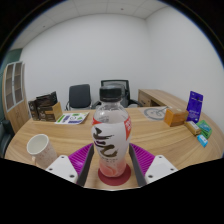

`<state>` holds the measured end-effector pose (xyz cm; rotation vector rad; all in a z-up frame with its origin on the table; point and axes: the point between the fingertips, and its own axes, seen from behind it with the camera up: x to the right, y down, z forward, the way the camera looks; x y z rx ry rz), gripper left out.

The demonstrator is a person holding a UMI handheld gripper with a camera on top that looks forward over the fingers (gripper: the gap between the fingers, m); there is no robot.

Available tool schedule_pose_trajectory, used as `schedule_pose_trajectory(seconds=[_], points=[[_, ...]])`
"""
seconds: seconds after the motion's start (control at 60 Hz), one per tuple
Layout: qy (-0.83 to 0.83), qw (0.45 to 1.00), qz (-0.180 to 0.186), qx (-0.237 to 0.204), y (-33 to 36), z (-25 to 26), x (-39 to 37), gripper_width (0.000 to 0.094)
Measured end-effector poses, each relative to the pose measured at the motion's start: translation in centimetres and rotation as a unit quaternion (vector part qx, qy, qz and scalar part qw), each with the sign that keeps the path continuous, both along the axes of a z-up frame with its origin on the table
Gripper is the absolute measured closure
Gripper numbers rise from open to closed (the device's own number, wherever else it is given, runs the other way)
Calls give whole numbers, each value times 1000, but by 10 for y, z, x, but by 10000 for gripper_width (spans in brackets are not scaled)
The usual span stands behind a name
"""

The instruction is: Pour water

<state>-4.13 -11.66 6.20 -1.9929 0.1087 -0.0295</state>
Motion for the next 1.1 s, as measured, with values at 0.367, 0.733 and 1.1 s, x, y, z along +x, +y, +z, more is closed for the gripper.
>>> schedule_pose_trajectory(seconds=[0.367, 0.733, 1.1], points=[[-27, 999, -18, -35, -112, 77, -27, 78], [-20, 999, -18, -43, -249, 162, -87, 78], [-18, 998, -23, -52, -292, 180, -97, 78]])
